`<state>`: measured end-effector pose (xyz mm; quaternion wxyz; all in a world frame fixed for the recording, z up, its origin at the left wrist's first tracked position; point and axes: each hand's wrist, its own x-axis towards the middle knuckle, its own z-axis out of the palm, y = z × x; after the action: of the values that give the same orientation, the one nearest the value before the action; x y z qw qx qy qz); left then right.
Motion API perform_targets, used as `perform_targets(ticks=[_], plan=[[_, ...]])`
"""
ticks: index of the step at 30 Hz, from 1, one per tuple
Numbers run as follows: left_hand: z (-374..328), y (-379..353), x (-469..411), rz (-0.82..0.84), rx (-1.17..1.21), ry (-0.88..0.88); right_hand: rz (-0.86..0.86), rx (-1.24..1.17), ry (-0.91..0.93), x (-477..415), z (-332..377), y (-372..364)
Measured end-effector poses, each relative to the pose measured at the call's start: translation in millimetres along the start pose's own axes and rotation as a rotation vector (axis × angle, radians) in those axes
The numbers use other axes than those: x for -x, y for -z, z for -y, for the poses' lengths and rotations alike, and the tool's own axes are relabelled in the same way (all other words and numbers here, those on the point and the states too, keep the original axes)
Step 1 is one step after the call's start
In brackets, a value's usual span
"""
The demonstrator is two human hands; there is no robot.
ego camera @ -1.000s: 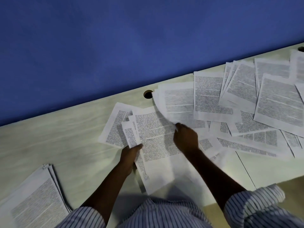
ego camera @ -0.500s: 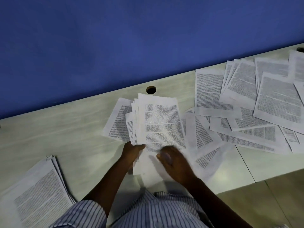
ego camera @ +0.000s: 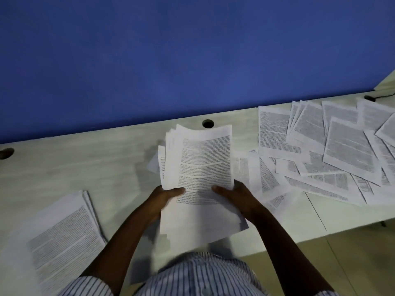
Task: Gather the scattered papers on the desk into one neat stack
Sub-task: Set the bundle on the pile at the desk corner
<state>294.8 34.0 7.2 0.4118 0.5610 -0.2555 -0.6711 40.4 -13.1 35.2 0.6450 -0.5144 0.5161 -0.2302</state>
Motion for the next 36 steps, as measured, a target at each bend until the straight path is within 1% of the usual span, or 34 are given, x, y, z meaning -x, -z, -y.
perform_targets(ticks=[2,4,5,8,10,13,15,17,18,20,22,25,27,29,30,32,33,34,36], plan=[[-2,10,13,-0.139,-0.057,-0.047,0.006,0.002,0.018,6,4,-16],[-7,23,30,-0.248,0.035,-0.101,0.012,-0.040,0.034,12,10,-31],[-10,28,38,-0.268,0.099,-0.130,0.001,-0.060,0.037,14,12,-37],[-18,48,57,-0.254,0.291,-0.222,-0.085,-0.127,0.003,19,16,-54],[-25,61,70,-0.234,0.363,-0.307,-0.131,-0.309,-0.054,20,13,-74],[-40,69,91,-0.185,0.393,-0.364,-0.163,-0.694,-0.124,21,11,-112],[-48,69,104,-0.156,0.388,-0.378,-0.094,-0.881,-0.119,22,11,-134],[-51,73,114,-0.156,0.361,-0.424,-0.003,-0.959,-0.065,25,17,-152],[-51,74,117,-0.180,0.322,-0.440,0.020,-0.977,-0.040,25,20,-158],[-51,80,123,-0.296,0.226,-0.449,0.049,-0.995,-0.007,26,27,-168],[-48,88,125,-0.379,0.227,-0.442,0.064,-0.974,0.005,25,33,-175],[-50,103,138,-0.397,0.282,-0.485,0.044,-0.900,-0.004,20,34,-177],[-54,115,150,-0.364,0.296,-0.509,-0.037,-0.726,-0.015,17,39,-174],[-57,129,162,-0.333,0.299,-0.499,-0.075,-0.415,0.019,14,47,-171],[-58,135,169,-0.323,0.300,-0.488,-0.043,-0.257,0.048,14,52,-170],[-56,143,179,-0.335,0.305,-0.458,0.100,0.008,0.117,14,65,-172],[-54,146,182,-0.347,0.307,-0.442,0.189,0.072,0.144,15,71,-178],[-50,149,185,-0.358,0.313,-0.434,0.268,0.087,0.160,16,77,-186],[-42,153,187,-0.382,0.351,-0.417,0.322,0.095,0.180,14,82,-208]])
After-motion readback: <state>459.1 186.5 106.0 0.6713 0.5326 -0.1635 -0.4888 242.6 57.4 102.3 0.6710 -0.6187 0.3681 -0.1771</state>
